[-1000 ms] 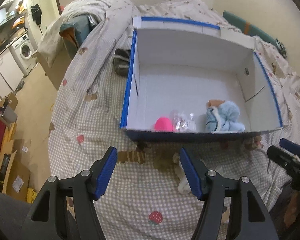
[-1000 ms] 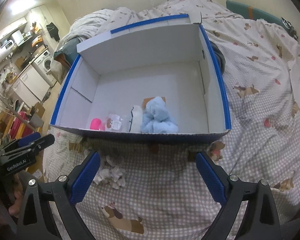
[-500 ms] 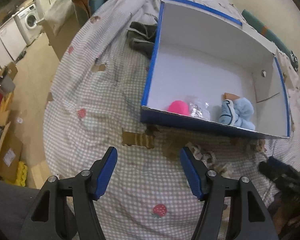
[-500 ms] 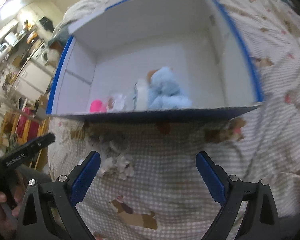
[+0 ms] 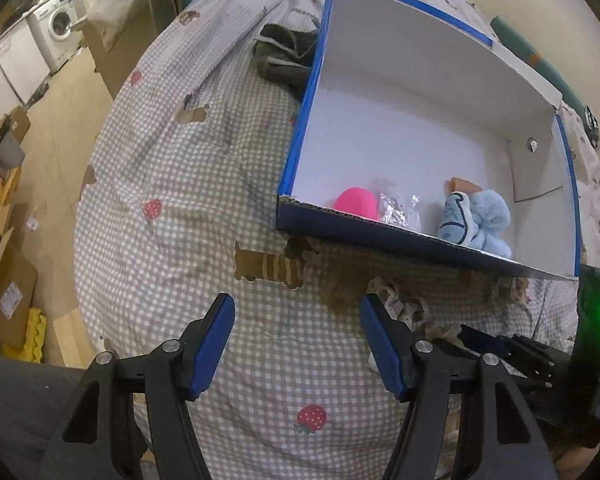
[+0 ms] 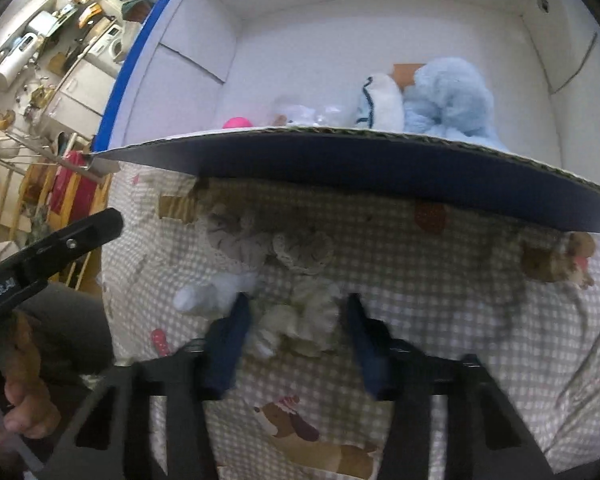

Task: Organize soft objects
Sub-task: 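Withdraw both open grippers from the box toward the items on the bedspread, then grasp the white cloth with the left gripper while the right grasps a beige scrunchie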

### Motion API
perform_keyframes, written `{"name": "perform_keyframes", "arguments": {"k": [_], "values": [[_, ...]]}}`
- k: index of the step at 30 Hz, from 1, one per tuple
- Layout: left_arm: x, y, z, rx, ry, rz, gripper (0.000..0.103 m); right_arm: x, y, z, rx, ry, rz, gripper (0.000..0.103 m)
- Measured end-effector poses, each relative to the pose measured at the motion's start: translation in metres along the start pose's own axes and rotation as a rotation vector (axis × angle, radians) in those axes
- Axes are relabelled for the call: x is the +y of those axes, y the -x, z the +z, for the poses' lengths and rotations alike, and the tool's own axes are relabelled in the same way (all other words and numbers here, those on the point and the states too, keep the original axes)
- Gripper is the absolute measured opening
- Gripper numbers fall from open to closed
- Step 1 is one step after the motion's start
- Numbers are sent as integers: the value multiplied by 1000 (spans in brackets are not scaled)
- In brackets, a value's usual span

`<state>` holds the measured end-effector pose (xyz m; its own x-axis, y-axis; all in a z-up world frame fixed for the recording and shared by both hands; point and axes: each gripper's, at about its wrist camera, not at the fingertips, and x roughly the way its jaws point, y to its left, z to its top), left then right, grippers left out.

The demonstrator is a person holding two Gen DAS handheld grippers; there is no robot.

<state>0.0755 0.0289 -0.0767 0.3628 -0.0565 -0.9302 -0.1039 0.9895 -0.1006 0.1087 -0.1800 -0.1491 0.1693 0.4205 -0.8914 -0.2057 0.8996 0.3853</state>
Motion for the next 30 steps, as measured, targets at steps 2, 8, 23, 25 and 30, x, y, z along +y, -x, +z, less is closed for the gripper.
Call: {"name": "perform_keyframes", "arguments": {"k": [2,8,23,25,30], "values": [[0,-3,0,11,9,-4,62,0,2,1,-10,0,-3,33],[-9,-10,1,29,-18,-2,62,-6,32,-1,-100,-1,27,10],[-75,-42,-32,149,-290,-99,62,-61,78,-12,-242,-184,2,9],[-80,-51,-30,161,-299,-92,62,-66,83,-13,-251,-193,4,9],[-81,-66,-27,194,-285,-116,34,-76,92,-19,-277,-243,18,9]]}}
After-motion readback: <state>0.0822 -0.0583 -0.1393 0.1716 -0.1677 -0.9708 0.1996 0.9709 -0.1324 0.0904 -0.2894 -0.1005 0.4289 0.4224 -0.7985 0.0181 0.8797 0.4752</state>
